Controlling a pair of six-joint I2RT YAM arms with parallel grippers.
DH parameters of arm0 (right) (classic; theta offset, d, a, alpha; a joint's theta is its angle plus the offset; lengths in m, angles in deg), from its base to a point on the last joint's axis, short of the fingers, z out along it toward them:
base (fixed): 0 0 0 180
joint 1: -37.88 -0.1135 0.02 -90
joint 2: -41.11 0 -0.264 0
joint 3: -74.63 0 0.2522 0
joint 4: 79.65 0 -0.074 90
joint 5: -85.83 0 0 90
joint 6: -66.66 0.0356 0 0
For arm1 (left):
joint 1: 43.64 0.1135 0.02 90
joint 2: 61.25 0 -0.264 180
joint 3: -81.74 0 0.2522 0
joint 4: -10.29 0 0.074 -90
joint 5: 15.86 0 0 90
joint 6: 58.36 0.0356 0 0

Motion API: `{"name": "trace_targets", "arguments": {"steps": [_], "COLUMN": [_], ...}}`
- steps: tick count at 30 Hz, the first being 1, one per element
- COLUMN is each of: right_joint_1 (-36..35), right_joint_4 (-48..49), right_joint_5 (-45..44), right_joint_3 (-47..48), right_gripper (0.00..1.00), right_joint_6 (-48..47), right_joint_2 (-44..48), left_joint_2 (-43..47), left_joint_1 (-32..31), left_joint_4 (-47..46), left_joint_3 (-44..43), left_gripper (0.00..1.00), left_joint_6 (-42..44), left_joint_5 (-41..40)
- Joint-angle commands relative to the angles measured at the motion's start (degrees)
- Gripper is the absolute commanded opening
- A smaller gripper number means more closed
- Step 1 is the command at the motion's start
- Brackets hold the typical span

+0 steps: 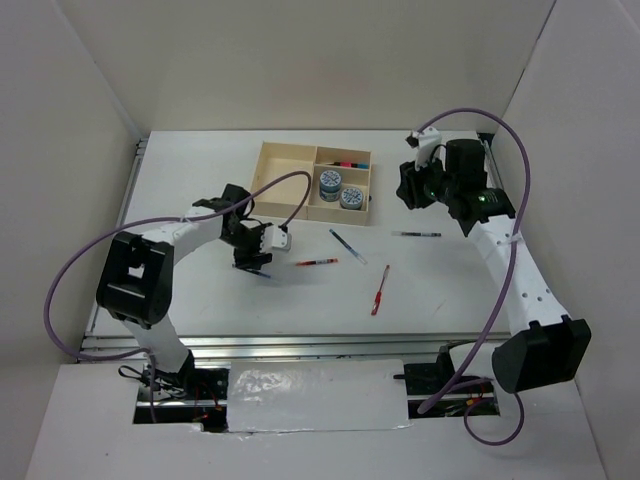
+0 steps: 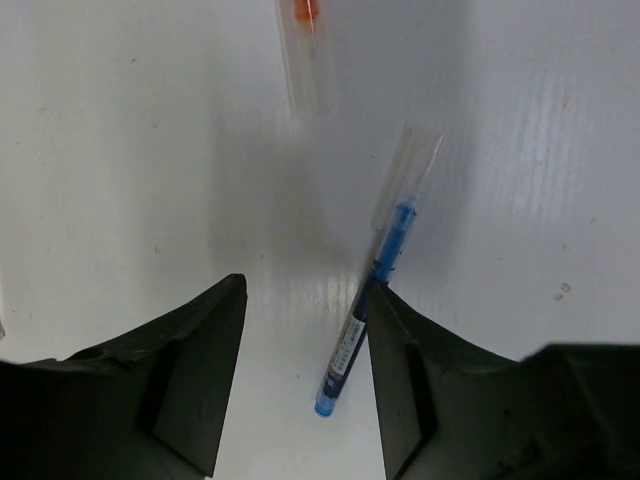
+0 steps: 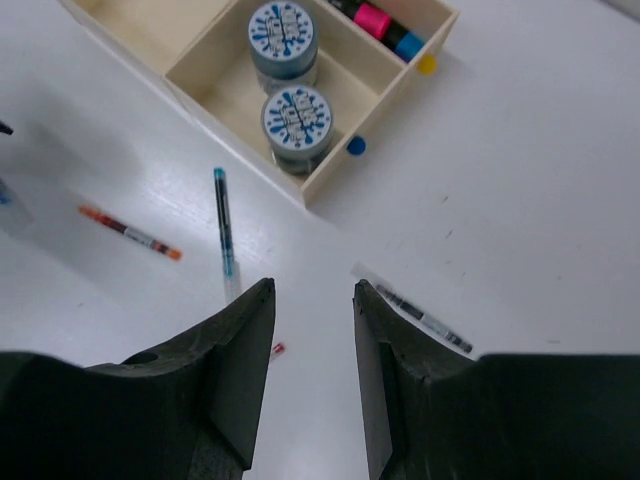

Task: Sort the stationery into containers
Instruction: Pick up the pen from the center of the board.

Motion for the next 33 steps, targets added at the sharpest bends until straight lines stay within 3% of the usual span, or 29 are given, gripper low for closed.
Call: {"name": "trace_targets", "arguments": {"steps": [1, 13, 19, 25, 28, 33], "right_joint_1": [1.15, 3.43, 3.52, 3.79, 3.7, 3.87], "right_joint_4": [-0.55, -2.13, -1.78, -1.17, -0.81, -0.02], "right_joint_5": [2.13, 3.97, 4.06, 4.67, 5.2, 5.82], "right_joint_3": [-0.65, 0.84, 0.23, 0.05, -0.48, -1.53], "right_gripper": [0.45, 0.44, 0.44, 0.44, 0.44, 0.44], "right_joint_6": [2.28, 2.46, 2.28, 2.28, 2.37, 2.37], "right_joint_2": [5.07, 4.46, 5.07, 5.77, 5.86, 5.95], "left_joint_2": [-1.89, -1.63, -3.47, -3.57, -1.47, -3.11], "left_joint_1": [-1.81, -2.69, -3.22, -3.22, -2.87, 2.58], "left_joint_4": [-1.19, 1.8, 1.36, 5.05, 8.91, 13.85], "left_joint_3": [0.59, 4.46, 5.52, 2.36, -2.99, -27.75], "left_gripper": [0.62, 0.53, 0.4, 0.2, 0.0, 0.0], "left_joint_6": [3.65, 8.67, 8.14, 6.3, 3.58, -2.49], "left_joint_5": [-0.37, -0.1, -1.95, -1.96, -0.81, 6.92]}}
